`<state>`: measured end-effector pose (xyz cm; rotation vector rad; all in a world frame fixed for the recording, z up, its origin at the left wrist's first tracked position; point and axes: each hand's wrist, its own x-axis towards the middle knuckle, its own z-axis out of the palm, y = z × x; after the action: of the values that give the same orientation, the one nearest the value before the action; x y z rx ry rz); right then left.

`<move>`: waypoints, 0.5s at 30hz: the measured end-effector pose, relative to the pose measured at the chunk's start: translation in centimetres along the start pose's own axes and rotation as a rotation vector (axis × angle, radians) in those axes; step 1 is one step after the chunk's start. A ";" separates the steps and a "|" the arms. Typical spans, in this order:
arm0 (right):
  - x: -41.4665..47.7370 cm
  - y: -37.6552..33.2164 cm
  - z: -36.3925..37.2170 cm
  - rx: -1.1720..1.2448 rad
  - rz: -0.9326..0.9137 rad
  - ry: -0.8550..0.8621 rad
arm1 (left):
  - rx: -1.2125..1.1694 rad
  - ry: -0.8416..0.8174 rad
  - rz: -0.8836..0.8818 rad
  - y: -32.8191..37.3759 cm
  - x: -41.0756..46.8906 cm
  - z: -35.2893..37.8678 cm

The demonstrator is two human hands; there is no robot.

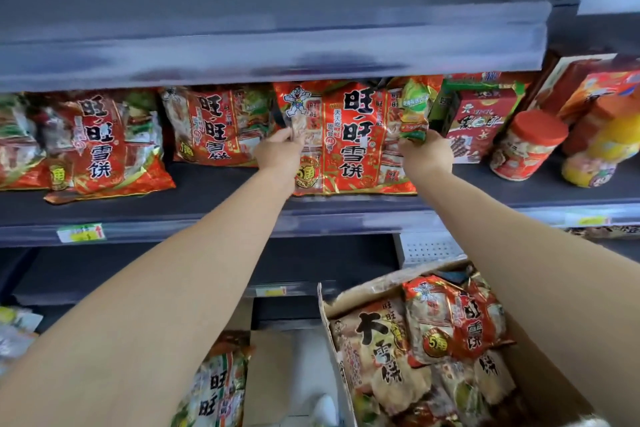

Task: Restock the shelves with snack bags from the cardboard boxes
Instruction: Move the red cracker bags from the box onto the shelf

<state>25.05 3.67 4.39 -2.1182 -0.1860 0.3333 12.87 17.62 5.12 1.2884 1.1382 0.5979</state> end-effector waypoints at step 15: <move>7.9 -2.1 5.7 0.168 -0.057 0.108 | -0.005 0.015 0.093 0.7 10.8 4.2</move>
<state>30.85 11.42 1.93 -1.9548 -0.1500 0.1930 20.83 25.37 1.94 1.3403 1.0929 0.6791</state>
